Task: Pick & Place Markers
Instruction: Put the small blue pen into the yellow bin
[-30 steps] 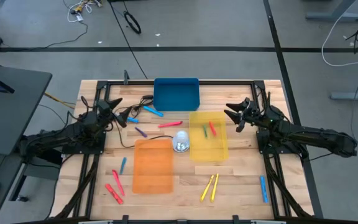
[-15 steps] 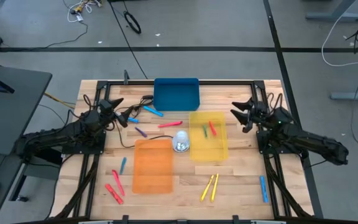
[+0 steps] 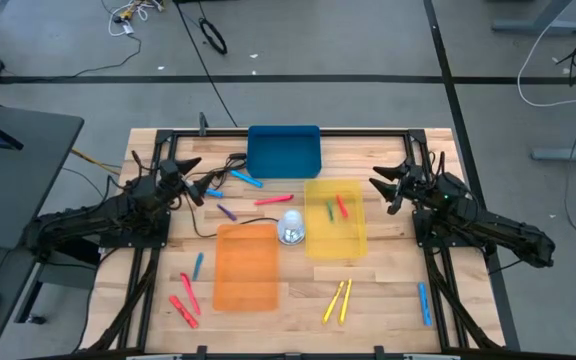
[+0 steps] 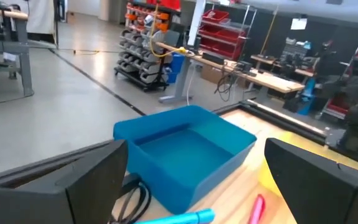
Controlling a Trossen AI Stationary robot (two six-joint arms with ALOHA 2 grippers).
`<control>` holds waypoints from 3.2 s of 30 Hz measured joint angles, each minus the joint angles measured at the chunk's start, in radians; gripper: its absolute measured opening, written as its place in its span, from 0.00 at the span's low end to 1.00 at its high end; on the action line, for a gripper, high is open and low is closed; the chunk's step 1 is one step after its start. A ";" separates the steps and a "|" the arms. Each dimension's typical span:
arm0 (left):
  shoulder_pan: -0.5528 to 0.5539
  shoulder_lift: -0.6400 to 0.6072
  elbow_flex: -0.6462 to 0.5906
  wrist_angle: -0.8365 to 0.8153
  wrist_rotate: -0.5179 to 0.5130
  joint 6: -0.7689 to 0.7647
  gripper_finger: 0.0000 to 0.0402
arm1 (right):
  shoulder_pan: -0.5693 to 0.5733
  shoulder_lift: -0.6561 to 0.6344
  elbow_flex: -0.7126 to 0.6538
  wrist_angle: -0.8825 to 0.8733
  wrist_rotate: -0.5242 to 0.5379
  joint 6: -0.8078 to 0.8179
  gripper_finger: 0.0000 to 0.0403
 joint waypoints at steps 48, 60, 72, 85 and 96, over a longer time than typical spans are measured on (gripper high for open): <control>-0.079 0.703 1.276 -1.578 0.339 -0.964 0.95 | 0.000 0.000 0.000 0.003 -0.001 -0.001 0.52; -0.288 0.792 1.276 -1.585 0.392 -1.307 0.95 | 0.000 0.000 0.000 0.003 -0.001 -0.001 0.52; -0.408 0.891 1.276 -1.603 0.469 -1.449 0.95 | 0.000 0.000 0.001 0.003 -0.001 -0.001 0.52; -0.605 0.960 1.276 -1.636 0.459 -1.582 0.95 | 0.000 0.001 0.001 0.003 -0.001 -0.001 0.52; -0.707 1.067 1.276 -1.651 0.496 -1.632 0.95 | 0.000 0.001 0.001 0.003 -0.001 -0.001 0.52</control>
